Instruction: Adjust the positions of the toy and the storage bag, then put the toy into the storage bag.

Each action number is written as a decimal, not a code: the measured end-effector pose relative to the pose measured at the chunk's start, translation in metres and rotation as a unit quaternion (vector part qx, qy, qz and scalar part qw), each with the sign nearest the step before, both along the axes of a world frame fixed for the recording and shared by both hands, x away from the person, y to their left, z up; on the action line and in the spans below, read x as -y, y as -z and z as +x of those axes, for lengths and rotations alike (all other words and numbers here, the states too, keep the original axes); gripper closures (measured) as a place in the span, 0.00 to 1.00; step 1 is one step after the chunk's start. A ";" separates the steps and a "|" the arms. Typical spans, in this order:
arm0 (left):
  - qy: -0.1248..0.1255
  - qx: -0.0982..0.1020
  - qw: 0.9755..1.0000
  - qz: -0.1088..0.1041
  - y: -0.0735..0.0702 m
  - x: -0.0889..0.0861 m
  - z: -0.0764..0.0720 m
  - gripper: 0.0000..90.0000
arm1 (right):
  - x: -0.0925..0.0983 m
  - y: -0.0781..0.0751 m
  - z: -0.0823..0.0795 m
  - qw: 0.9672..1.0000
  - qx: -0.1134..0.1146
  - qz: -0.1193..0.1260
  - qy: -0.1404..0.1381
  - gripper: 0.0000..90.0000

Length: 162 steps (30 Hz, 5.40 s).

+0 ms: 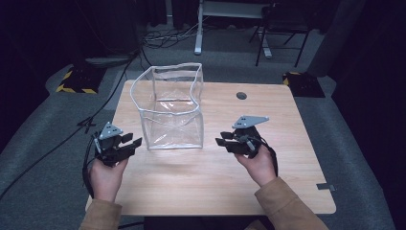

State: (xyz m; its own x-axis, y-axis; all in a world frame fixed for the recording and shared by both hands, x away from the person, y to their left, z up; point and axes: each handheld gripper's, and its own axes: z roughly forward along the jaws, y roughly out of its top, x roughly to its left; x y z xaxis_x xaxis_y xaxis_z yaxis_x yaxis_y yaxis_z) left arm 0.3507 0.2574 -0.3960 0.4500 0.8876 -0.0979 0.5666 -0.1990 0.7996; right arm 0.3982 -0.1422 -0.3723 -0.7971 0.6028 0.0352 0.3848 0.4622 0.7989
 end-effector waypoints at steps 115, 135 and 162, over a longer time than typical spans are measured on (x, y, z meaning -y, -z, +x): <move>0.290 -0.005 0.957 0.017 0.021 0.130 -0.121 0.74 | 0.113 0.028 -0.156 0.998 -0.062 -0.016 0.021 0.88; 0.189 -0.045 0.980 0.050 0.051 0.074 -0.094 0.44 | 0.158 0.038 -0.132 0.991 -0.081 -0.060 0.085 0.36; 0.115 -0.090 0.984 0.102 0.096 0.052 -0.039 0.36 | 0.152 0.061 -0.103 0.973 -0.145 -0.165 0.066 0.30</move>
